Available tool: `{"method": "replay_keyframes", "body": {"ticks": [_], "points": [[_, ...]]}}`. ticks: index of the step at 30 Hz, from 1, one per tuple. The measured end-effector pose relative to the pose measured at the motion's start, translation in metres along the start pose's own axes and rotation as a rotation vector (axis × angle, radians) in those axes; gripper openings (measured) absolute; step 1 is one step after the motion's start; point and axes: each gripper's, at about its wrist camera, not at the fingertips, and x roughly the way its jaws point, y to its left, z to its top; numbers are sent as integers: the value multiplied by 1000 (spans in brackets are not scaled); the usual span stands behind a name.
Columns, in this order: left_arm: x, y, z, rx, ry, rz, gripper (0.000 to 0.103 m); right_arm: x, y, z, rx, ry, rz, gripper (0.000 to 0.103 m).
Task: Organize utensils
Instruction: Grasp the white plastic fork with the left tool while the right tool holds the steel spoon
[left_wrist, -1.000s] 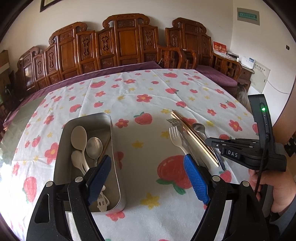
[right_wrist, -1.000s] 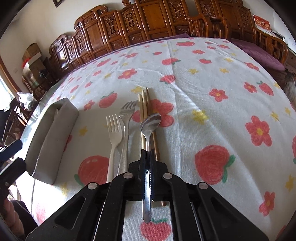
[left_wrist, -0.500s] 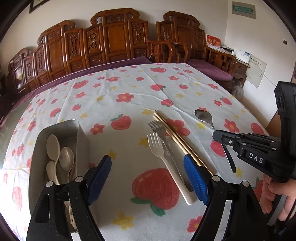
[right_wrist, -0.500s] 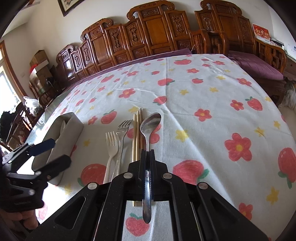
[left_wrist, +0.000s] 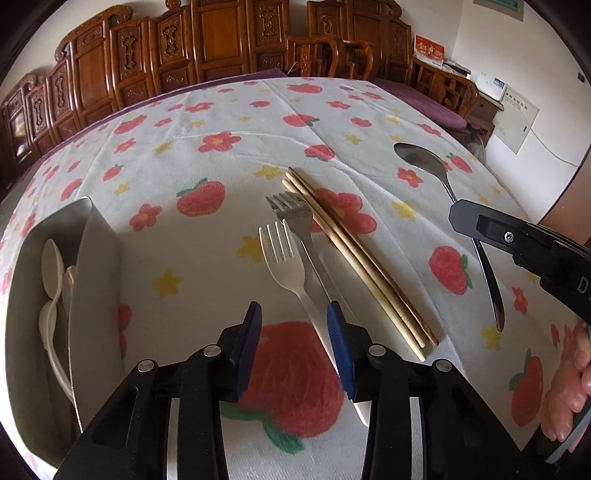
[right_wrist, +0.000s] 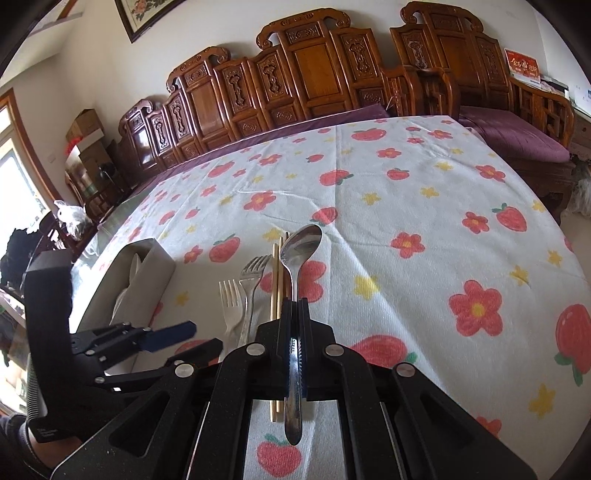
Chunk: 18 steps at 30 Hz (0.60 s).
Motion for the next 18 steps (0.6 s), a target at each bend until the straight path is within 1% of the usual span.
{"method": "replay_keyframes", "body": {"ticks": [2, 5, 7, 8, 9, 11, 12, 17, 18], "points": [[3, 0, 0, -11, 13, -7, 34, 0, 0, 0, 0, 1, 3, 4], [7, -2, -3, -15, 29, -13, 28, 0, 2, 0, 0, 0, 5, 4], [6, -3, -4, -15, 24, -14, 26, -1, 3, 0, -2, -2, 7, 4], [6, -3, -4, -16, 24, -20, 18, -1, 3, -1, -2, -2, 8, 4], [5, -4, -4, -15, 24, -28, 8, -1, 4, -1, -3, -2, 10, 5], [3, -7, -4, -2, 21, -15, 6, -2, 5, -1, -7, -3, 11, 4], [2, -7, -4, 3, 19, -9, 0, -2, 5, -1, -6, -4, 11, 4], [1, -3, -6, -3, 35, 8, 0, -5, 8, -4, -4, -9, 15, 5], [2, -2, -6, -9, 47, 1, 0, -6, 9, -5, -6, -9, 16, 5]]}}
